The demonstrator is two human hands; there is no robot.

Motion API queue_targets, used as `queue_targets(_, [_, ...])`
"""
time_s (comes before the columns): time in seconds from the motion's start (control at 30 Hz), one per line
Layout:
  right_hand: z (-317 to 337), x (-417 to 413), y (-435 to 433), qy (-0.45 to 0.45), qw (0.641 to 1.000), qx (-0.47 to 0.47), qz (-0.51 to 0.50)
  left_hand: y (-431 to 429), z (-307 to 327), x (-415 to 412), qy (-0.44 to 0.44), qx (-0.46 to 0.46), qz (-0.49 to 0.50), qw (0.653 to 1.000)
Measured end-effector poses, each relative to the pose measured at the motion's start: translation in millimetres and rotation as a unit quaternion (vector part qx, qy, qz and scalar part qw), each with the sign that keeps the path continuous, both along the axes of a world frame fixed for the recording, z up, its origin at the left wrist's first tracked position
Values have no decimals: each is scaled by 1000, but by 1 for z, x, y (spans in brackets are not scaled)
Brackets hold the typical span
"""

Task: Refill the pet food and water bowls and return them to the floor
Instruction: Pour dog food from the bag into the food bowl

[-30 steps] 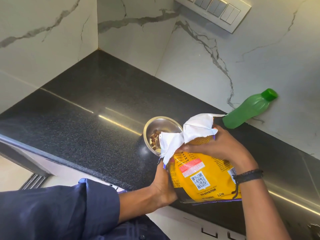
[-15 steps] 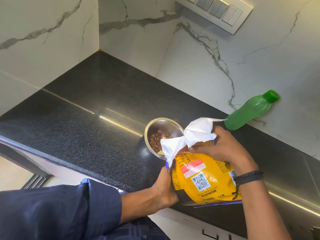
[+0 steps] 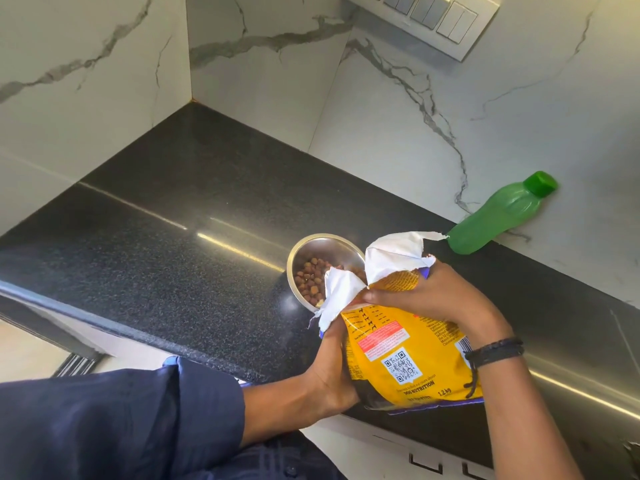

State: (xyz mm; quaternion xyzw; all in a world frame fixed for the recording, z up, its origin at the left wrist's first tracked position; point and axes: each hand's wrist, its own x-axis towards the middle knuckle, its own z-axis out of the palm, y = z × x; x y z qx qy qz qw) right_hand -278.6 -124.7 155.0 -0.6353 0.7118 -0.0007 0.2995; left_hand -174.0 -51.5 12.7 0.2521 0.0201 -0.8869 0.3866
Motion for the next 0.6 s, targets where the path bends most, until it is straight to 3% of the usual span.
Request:
queue_targets(0.4, [0, -5, -3, 11, 996, -73, 55, -2, 4, -1, 29, 22, 28, 999])
queue_targets(0.6, [3, -7, -8, -1, 999, -39, 18, -3, 9, 0, 13, 4, 23, 1000])
